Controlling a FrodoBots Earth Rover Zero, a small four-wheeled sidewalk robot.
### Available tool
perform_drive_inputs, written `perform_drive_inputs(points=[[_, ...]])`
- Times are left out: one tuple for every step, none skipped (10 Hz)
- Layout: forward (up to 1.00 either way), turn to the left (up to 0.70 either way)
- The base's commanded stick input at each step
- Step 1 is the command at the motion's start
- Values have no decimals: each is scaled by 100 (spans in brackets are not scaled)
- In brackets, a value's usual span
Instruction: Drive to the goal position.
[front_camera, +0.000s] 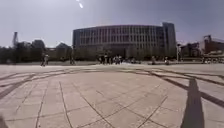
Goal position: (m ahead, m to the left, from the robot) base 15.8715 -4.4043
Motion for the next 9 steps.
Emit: perform_drive_inputs(points=[[100, 0], [100, 0], [100, 0], [100, 0], [100, 0], [100, 0], [100, 0], [100, 0], [100, 0]])
